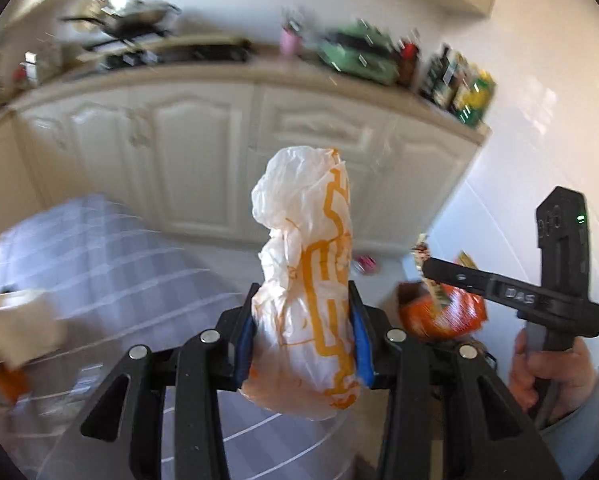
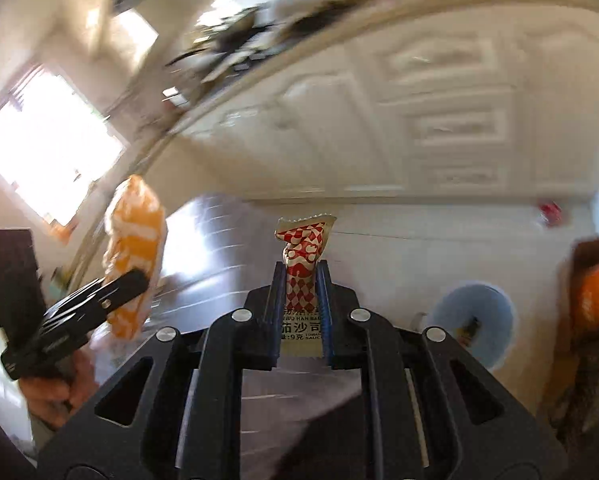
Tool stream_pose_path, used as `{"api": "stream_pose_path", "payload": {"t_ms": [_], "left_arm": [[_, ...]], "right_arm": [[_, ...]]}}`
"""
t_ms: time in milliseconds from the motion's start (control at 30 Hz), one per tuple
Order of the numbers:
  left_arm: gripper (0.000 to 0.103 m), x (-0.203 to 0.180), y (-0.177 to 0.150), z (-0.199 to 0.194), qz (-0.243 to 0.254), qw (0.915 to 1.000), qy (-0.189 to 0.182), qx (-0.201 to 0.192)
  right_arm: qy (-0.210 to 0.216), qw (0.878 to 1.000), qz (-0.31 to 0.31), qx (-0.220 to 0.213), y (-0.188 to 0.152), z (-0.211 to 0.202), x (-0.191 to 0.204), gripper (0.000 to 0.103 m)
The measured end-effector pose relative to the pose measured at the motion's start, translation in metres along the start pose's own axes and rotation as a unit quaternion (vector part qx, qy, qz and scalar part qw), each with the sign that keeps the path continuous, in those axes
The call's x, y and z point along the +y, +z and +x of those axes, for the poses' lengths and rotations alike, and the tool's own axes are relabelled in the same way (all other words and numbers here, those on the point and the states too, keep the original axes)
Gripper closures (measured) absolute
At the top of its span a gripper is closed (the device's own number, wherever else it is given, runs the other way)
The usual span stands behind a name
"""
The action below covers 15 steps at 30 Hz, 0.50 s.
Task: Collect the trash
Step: 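Carry both held items to the blue bin and open both grippers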
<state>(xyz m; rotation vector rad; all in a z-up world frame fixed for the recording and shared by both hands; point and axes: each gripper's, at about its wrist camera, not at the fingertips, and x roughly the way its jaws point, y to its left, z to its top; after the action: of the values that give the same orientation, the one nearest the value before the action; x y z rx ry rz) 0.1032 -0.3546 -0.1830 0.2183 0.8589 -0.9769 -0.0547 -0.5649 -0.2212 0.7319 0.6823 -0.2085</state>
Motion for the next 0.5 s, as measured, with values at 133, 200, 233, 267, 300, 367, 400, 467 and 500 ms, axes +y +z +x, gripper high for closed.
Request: {"api": "stream_pose_path", "payload": {"t_ms": [133,200,233,267,300,367,400,467,500], "left_arm": [[0.064,-0.042,0.003,0.075,0.020,0.9973,-0.025,0.066],[0.064,-0.058,0.000,0.106,0.027,0.9946,-0.031,0.096],[0.064,-0.066,-0.002,0.124,0.031,0.9923,-0.033,0.115],[0.063,-0.071,-0.005,0.140,0.033,0.9901,-0.034,0.132],[0.063,-0.077,-0.007,0.155,0.033,0.9880,-0.034,0.147],[0.063,-0.082,-0.014,0.186,0.027,0.9823,-0.033,0.182],[0.063,-0.084,-0.017,0.198,0.023,0.9798,-0.033,0.196],[0.063,-0.088,-0.022,0.223,0.020,0.9751,-0.027,0.219],[0.063,-0.089,-0.024,0.231,0.022,0.9732,-0.024,0.228]], "right_arm": [[-0.037,0.997,0.062,0.019,-0.008,0.016,-0.064,0.087],[-0.045,0.994,0.091,0.030,-0.013,0.026,-0.091,0.087],[-0.048,0.992,0.109,0.036,-0.016,0.034,-0.105,0.087],[-0.049,0.991,0.122,0.040,-0.019,0.040,-0.113,0.087],[-0.051,0.988,0.137,0.045,-0.022,0.046,-0.125,0.087],[-0.054,0.985,0.156,0.053,-0.025,0.054,-0.139,0.087],[-0.053,0.983,0.166,0.056,-0.025,0.060,-0.147,0.087],[-0.055,0.981,0.179,0.060,-0.025,0.067,-0.156,0.087],[-0.055,0.980,0.183,0.062,-0.025,0.069,-0.161,0.087]]}}
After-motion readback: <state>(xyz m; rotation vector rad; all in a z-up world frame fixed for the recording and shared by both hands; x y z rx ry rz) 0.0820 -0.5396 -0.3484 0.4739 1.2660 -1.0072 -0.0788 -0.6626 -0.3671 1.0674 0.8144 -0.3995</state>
